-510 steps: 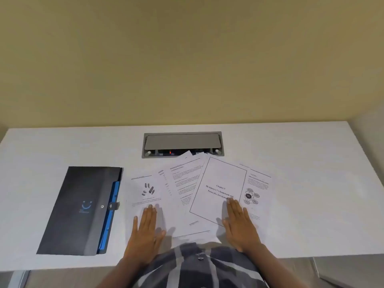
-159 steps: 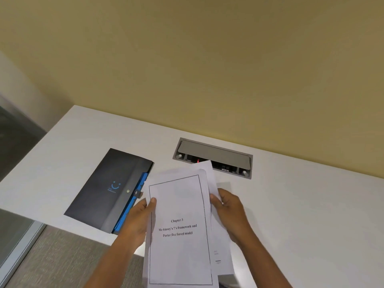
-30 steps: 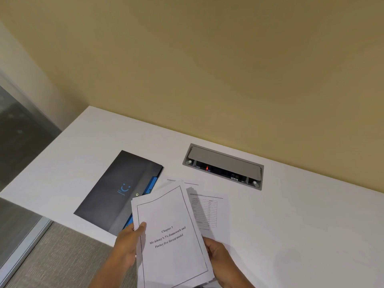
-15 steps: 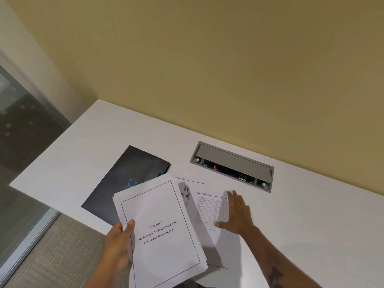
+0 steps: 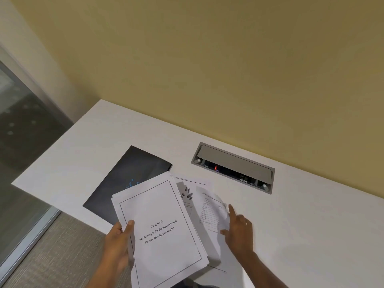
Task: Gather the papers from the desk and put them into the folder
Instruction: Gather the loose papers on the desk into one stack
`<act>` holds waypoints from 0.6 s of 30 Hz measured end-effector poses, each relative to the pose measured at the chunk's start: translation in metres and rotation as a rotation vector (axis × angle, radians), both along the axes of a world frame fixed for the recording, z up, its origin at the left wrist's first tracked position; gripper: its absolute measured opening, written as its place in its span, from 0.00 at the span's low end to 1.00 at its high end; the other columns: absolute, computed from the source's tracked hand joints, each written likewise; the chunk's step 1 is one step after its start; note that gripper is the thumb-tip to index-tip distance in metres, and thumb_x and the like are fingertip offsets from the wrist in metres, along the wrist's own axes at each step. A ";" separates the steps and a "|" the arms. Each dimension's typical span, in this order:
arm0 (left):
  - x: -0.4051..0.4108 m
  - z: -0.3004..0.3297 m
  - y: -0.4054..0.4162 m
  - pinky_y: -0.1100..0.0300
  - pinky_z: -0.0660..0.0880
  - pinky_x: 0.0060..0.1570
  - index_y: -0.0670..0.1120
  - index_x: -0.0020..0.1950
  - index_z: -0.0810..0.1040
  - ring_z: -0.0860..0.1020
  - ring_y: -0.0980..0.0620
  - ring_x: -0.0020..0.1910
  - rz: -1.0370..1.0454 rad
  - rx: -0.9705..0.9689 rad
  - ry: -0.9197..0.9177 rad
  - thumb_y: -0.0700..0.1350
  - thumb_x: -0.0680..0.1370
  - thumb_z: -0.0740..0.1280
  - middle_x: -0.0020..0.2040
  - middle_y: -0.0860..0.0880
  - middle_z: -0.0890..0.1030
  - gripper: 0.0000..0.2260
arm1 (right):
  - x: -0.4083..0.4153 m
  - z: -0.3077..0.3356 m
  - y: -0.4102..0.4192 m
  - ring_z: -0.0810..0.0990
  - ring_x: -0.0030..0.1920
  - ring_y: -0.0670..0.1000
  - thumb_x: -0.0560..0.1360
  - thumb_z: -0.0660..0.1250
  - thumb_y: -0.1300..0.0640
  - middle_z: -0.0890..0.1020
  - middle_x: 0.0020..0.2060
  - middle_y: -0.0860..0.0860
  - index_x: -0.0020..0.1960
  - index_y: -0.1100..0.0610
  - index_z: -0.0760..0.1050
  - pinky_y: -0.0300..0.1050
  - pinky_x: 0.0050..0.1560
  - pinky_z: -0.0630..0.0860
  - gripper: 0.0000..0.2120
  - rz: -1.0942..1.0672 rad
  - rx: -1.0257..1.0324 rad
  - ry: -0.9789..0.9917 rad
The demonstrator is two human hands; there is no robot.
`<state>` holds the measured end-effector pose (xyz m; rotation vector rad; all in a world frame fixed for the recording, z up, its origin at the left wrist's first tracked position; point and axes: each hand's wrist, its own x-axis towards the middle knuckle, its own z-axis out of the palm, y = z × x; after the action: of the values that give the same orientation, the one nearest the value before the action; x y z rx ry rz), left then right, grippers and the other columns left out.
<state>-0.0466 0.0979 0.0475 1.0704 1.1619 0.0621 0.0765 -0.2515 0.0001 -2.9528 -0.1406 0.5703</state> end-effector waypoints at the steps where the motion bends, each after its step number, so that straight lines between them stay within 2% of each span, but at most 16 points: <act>1: 0.000 0.001 0.000 0.41 0.83 0.56 0.45 0.62 0.83 0.88 0.41 0.54 -0.005 -0.002 -0.004 0.42 0.84 0.69 0.55 0.43 0.90 0.08 | -0.006 0.000 -0.001 0.80 0.67 0.52 0.74 0.77 0.42 0.82 0.66 0.51 0.85 0.52 0.55 0.49 0.72 0.72 0.48 -0.065 0.018 -0.012; 4: 0.002 0.006 -0.002 0.44 0.84 0.53 0.45 0.61 0.83 0.88 0.42 0.53 -0.031 -0.005 -0.018 0.43 0.84 0.69 0.53 0.45 0.90 0.07 | -0.023 -0.002 -0.005 0.85 0.61 0.57 0.73 0.80 0.50 0.84 0.64 0.52 0.83 0.53 0.58 0.49 0.58 0.79 0.46 -0.337 0.194 0.034; 6: 0.004 0.009 -0.002 0.46 0.84 0.52 0.46 0.60 0.84 0.89 0.43 0.52 -0.053 0.005 -0.023 0.43 0.84 0.69 0.53 0.45 0.90 0.07 | -0.029 -0.002 -0.009 0.86 0.59 0.60 0.74 0.80 0.55 0.85 0.63 0.54 0.81 0.53 0.61 0.48 0.51 0.78 0.42 -0.495 0.322 0.066; 7: 0.004 0.010 -0.003 0.45 0.84 0.52 0.46 0.60 0.84 0.89 0.43 0.51 -0.064 0.009 -0.026 0.43 0.84 0.69 0.53 0.45 0.90 0.07 | -0.031 -0.002 -0.012 0.86 0.56 0.59 0.75 0.79 0.56 0.86 0.61 0.54 0.79 0.52 0.65 0.48 0.49 0.78 0.37 -0.543 0.377 0.058; 9: 0.005 0.011 -0.002 0.44 0.84 0.51 0.46 0.60 0.84 0.90 0.43 0.49 -0.085 0.009 -0.029 0.44 0.84 0.69 0.52 0.45 0.90 0.07 | -0.033 0.000 -0.018 0.85 0.49 0.56 0.77 0.76 0.58 0.87 0.56 0.52 0.70 0.53 0.74 0.48 0.47 0.80 0.23 -0.572 0.446 0.001; 11: 0.008 0.010 0.000 0.42 0.85 0.52 0.46 0.59 0.84 0.90 0.43 0.48 -0.098 0.007 -0.023 0.45 0.84 0.70 0.52 0.45 0.90 0.07 | -0.031 0.002 -0.025 0.83 0.48 0.53 0.79 0.75 0.59 0.86 0.55 0.52 0.63 0.56 0.80 0.46 0.48 0.80 0.14 -0.546 0.493 -0.055; 13: 0.010 0.008 0.002 0.40 0.84 0.55 0.46 0.59 0.84 0.89 0.43 0.50 -0.118 0.003 -0.018 0.46 0.84 0.70 0.52 0.45 0.90 0.07 | -0.027 0.006 -0.030 0.84 0.53 0.55 0.80 0.74 0.61 0.86 0.55 0.52 0.61 0.59 0.82 0.36 0.50 0.78 0.11 -0.547 0.622 -0.063; 15: 0.013 0.006 0.003 0.40 0.84 0.55 0.45 0.58 0.84 0.89 0.44 0.50 -0.144 0.002 -0.013 0.47 0.83 0.72 0.51 0.45 0.90 0.07 | -0.020 0.015 -0.032 0.85 0.54 0.54 0.81 0.72 0.61 0.87 0.54 0.50 0.61 0.58 0.83 0.24 0.46 0.77 0.09 -0.585 0.762 -0.041; 18: 0.017 0.005 0.002 0.51 0.85 0.43 0.43 0.55 0.82 0.90 0.50 0.45 -0.192 0.011 -0.016 0.48 0.82 0.72 0.47 0.50 0.91 0.08 | -0.013 0.035 -0.026 0.87 0.52 0.41 0.82 0.70 0.58 0.89 0.53 0.43 0.57 0.49 0.84 0.24 0.44 0.79 0.07 -0.650 0.926 0.005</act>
<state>-0.0296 0.1003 0.0529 1.1842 1.0408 -0.0731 0.0634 -0.2773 0.0351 -1.9260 0.4259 0.2882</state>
